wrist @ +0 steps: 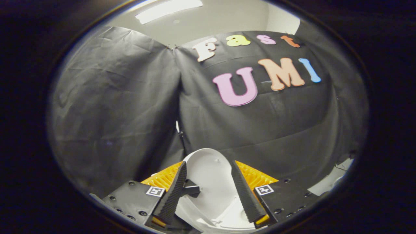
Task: Open the toilet lid.
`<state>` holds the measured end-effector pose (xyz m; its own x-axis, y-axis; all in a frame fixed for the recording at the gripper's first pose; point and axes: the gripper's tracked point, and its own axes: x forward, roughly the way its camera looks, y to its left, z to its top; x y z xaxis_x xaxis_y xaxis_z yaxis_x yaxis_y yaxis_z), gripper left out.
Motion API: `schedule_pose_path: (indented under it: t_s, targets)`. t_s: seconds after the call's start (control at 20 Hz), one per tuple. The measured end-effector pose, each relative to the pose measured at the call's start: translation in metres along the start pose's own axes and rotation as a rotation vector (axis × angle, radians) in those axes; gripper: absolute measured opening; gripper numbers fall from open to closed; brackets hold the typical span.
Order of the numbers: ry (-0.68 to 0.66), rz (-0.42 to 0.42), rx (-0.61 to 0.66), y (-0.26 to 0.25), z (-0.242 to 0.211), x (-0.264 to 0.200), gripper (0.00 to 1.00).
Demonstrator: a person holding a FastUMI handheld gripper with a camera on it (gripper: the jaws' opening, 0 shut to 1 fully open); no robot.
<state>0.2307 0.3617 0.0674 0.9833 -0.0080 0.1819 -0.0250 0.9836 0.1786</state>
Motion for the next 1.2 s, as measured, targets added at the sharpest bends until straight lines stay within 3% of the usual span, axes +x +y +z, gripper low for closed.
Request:
schedule_pose_path:
  t_s: [0.25,0.6,1.0,1.2]
  targets:
    - [-0.024,-0.115,-0.021,-0.064,0.023,-0.024,0.86]
    - [-0.033,-0.206,-0.091,-0.131,0.052,-0.056,0.86]
    - [-0.024,-0.041,-0.093,-0.142,0.072,-0.078,0.87]
    - [-0.021,-0.076,-0.128,-0.172,0.079,-0.091,0.88]
